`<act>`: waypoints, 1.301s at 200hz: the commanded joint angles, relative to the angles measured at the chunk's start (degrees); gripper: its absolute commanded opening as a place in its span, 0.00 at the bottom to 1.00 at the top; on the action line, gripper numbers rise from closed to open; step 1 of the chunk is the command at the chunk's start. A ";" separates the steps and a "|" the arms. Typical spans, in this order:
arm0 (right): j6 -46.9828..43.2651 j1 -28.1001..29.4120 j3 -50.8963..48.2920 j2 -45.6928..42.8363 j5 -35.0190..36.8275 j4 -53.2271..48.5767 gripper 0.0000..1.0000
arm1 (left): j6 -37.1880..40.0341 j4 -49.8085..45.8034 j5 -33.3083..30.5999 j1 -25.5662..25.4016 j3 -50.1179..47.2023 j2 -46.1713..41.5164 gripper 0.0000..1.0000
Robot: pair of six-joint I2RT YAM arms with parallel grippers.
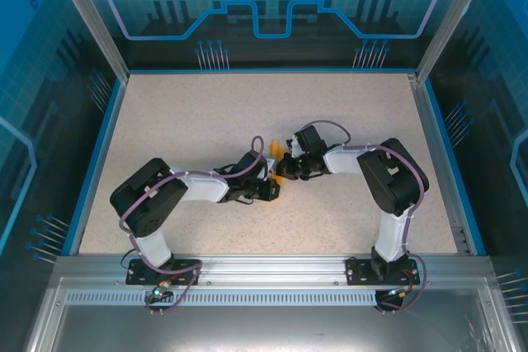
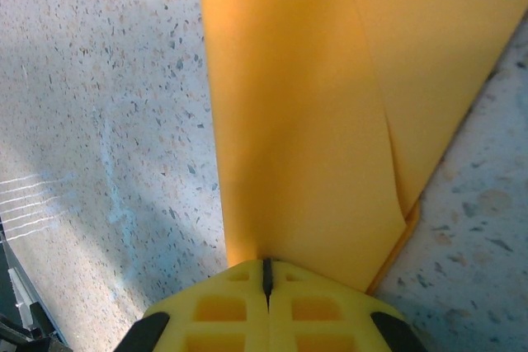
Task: Fold a paper plane with a square sheet of paper (pick it up from the middle)
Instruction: Fold the wing for the fifth time at the center of the table.
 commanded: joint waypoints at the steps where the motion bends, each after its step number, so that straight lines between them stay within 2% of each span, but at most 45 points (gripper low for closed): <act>1: -1.80 -0.03 -1.52 4.69 8.87 -5.22 0.00 | -0.89 -14.16 2.24 -3.05 -4.59 0.54 0.12; 89: -2.15 -0.11 -2.27 4.80 8.94 -4.76 0.00 | -3.30 -17.22 5.39 -5.66 -7.28 -5.68 0.11; 113: -2.23 0.04 -2.62 4.27 8.57 -4.63 0.00 | -3.10 -18.63 5.55 -5.38 -6.89 -8.60 0.12; 141: -2.33 0.32 -2.75 3.86 7.94 -4.45 0.00 | -3.71 -17.73 7.03 -2.70 -4.67 -12.33 0.12; 179: -2.15 0.42 -3.37 2.95 7.36 -4.02 0.00 | -5.82 -11.03 8.23 1.11 -2.87 -13.36 0.14; 260: -2.15 0.41 -2.66 2.90 5.65 -3.85 0.00 | -9.07 3.20 9.42 1.41 -2.47 -4.22 0.13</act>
